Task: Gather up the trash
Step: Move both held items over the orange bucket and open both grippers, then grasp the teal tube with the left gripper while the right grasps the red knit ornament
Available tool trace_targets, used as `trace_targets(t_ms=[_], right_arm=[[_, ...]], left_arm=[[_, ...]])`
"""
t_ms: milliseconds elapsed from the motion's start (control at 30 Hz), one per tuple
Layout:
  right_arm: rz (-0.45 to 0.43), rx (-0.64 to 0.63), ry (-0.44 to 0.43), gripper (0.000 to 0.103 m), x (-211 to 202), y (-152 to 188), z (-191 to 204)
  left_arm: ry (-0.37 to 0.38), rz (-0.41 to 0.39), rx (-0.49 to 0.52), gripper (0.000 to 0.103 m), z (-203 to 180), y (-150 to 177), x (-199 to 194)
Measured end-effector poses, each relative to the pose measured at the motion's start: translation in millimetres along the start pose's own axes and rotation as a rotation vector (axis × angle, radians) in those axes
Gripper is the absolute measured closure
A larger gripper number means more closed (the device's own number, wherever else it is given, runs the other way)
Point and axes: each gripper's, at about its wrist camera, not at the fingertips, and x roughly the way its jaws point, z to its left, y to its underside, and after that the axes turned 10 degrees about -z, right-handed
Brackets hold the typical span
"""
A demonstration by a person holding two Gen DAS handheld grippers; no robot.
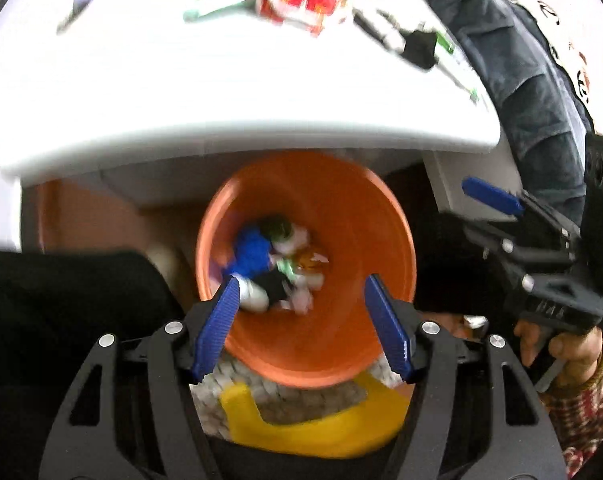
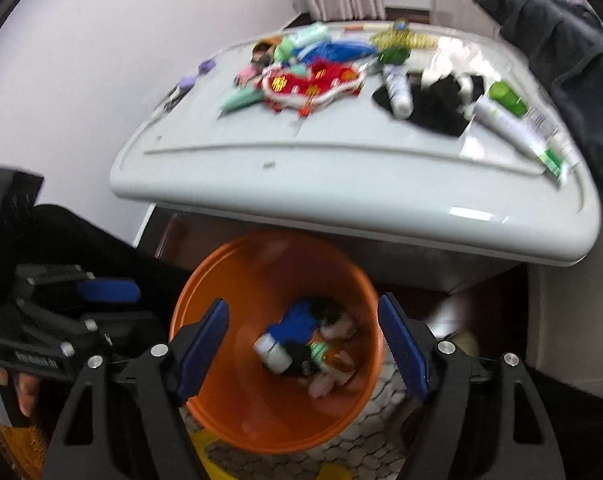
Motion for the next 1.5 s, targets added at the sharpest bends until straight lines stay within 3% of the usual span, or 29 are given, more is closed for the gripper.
trace_targets(t_ms=[233, 333, 433, 533, 667, 800, 967, 1067, 1133, 1300, 1500], right_arm=[[-0.121, 0.019, 0.085, 0.021, -14.9, -16.5, -20.0], [-0.131, 0.059, 0.101, 0.020, -19.1, -18.3, -34.2], [-0.112, 0.136, 0.088, 0.020, -16.4, -18.7, -49.1], [-0.090, 0.187, 0.072, 0.020, -12.7, -18.0, -56.8], [-0.096, 0.167, 0.081, 0.018, -12.7, -19.5, -53.6], [-0.082, 0.140, 0.094, 0.017, -7.5, -19.7, -50.8], [-0.056, 0.171, 0.078, 0.017, -0.5, -22.5, -54.4], [-0.043, 0.181, 0.069, 0.017, 3.4, -24.7, -53.8], [-0.035, 0.178, 0.066, 0.017, 5.9, -25.8, -51.7], [-0.028, 0.169, 0.071, 0.017, 8.9, -25.5, -48.1], [-0.028, 0.185, 0.070, 0.017, 8.9, -25.4, -50.0]], left_arm=[[0.022, -0.179, 0.064, 0.036, -32.1, -56.7, -6.2], [0.003, -0.268, 0.097, 0.036, -37.9, -81.2, -7.8], [-0.039, -0.327, 0.110, 0.036, -18.8, -108.9, -7.4], [-0.078, -0.296, 0.212, 0.036, -2.0, -138.6, 9.4], [-0.094, -0.198, 0.475, 0.036, 10.8, -160.3, 39.0], [-0.087, -0.142, 0.570, 0.036, 21.6, -172.2, 56.9], [-0.084, -0.097, 0.557, 0.037, 36.8, -190.7, 81.3], [-0.065, -0.076, 0.543, 0.049, 40.8, -198.9, 95.5], [-0.041, -0.095, 0.516, 0.061, 39.9, -201.8, 94.5], [-0.078, -0.142, 0.457, 0.067, 34.6, -196.3, 83.7], [-0.046, -0.248, 0.356, 0.077, 29.1, -172.8, 37.7]])
